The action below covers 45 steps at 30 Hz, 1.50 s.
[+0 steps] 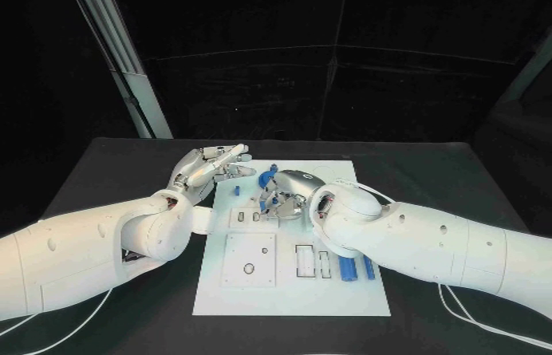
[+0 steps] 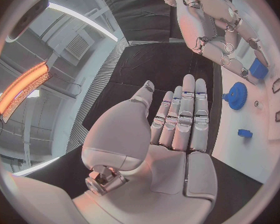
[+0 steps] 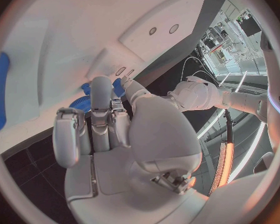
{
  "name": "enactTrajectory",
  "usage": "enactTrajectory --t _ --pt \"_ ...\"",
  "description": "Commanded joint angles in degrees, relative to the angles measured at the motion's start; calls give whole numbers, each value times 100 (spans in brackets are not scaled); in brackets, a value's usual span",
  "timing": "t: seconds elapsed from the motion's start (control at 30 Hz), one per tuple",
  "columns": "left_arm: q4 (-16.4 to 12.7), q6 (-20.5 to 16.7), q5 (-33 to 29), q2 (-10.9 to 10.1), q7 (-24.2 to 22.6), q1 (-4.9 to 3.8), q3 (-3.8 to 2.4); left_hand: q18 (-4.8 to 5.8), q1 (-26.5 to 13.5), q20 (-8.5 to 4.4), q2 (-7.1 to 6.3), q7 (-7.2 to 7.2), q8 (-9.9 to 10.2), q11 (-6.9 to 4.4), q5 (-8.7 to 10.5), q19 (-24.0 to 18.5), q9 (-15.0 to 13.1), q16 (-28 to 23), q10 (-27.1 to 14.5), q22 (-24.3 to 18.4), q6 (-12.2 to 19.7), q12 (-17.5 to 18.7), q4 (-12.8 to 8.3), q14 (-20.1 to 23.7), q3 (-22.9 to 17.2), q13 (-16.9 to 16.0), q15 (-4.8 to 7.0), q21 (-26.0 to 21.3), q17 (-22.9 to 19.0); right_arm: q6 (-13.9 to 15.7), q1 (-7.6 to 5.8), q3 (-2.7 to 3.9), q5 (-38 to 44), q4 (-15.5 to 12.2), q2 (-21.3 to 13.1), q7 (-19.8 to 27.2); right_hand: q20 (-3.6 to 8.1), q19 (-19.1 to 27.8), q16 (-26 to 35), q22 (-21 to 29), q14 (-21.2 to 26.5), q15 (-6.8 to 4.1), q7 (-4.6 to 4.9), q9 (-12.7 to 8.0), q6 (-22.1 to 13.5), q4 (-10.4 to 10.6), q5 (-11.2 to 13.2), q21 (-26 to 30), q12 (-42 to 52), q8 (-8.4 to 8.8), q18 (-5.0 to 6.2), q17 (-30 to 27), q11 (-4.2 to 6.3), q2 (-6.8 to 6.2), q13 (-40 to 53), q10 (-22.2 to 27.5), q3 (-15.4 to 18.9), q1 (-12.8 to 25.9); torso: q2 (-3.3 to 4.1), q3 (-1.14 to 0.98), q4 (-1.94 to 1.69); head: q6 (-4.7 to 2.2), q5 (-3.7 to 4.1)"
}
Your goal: Assemble the parts on the task board
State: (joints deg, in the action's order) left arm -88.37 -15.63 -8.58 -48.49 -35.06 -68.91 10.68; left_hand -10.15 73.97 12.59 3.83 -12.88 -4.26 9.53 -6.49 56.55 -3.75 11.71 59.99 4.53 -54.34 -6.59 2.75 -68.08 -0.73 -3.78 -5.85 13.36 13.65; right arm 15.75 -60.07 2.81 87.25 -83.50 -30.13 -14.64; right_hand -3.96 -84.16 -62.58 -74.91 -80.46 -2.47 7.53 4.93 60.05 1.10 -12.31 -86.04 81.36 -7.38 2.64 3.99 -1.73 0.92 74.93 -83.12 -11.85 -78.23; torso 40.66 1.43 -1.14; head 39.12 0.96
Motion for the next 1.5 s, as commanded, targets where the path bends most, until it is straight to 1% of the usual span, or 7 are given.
enactTrajectory --t 0.03,0.13,0.3,0.8,1.03,1.27,1.5 --pt "-1 45 -10 11 -26 -12 -5 -40 -2 4 59 -2 17 -3 5 44 3 -31 -23 -9 33 19 -21 23 -3 4 -29 -23 9 -158 -3 -25 213 19 21 -48 44 -72 11 -459 -8 -28 -94 -3 174 -2 26 3 -34 -1 -43 -2 7 22 489 15 -32 47 -2 -5 4 24 -13" --pt "1 48 -10 14 -25 -12 -5 -40 -2 4 59 -2 17 -3 5 44 3 -31 -23 -9 33 19 -21 23 -3 4 -29 -23 9 -185 -2 -53 244 30 28 -67 44 -70 11 -456 -9 -27 -93 -3 172 -2 34 4 -35 1 -42 -2 5 12 489 16 -32 56 -2 0 1 38 -13" --pt "5 52 -10 15 -21 -12 -5 -40 -2 4 59 -2 17 -3 5 44 3 -31 -23 -9 33 19 -21 23 -3 4 -29 -23 9 -271 0 -73 289 49 37 -92 43 -69 12 -453 -9 -27 -92 -3 172 0 40 6 -37 3 -42 -2 5 6 487 17 -30 66 -1 -2 6 54 -22" --pt "6 65 -10 13 -17 -12 -5 -40 -2 4 59 -2 17 -3 5 44 3 -31 -23 -9 33 19 -21 23 -3 4 -29 -23 9 -531 1 -84 400 97 85 -136 40 -61 19 -438 -7 -23 -85 -8 152 4 104 13 -61 23 -39 -3 -1 -46 466 36 -27 124 -6 0 2 80 -38" --pt "9 69 -10 14 -13 -12 -5 -40 -2 4 59 -2 17 -3 5 44 3 -31 -23 -9 33 19 -21 23 -3 4 -29 -23 9 -609 1 -86 441 93 85 -167 28 -51 32 -418 -3 -3 -45 -31 62 8 136 24 -151 86 -35 -5 -31 -142 377 112 -9 201 -2 -3 5 79 -43" --pt "13 81 -10 16 -7 -12 -5 -40 -2 4 59 -2 17 -3 5 44 3 -31 -23 -9 33 19 -21 23 -3 4 -29 -23 9 -650 1 -89 463 78 79 -201 10 -39 47 -394 4 19 -11 -50 -23 6 135 36 -229 143 -31 -7 -59 -202 302 177 -9 241 0 -1 -3 102 -40" --pt "15 90 -10 19 -4 -12 -5 -40 -3 4 58 0 16 -4 7 48 2 -37 -19 -13 31 18 -30 21 -1 3 -27 -29 17 -659 2 -92 475 79 84 -225 -9 -33 59 -383 6 40 22 -68 -101 6 138 43 -297 194 -29 -8 -87 -261 235 236 -5 280 -3 -2 4 100 -47"
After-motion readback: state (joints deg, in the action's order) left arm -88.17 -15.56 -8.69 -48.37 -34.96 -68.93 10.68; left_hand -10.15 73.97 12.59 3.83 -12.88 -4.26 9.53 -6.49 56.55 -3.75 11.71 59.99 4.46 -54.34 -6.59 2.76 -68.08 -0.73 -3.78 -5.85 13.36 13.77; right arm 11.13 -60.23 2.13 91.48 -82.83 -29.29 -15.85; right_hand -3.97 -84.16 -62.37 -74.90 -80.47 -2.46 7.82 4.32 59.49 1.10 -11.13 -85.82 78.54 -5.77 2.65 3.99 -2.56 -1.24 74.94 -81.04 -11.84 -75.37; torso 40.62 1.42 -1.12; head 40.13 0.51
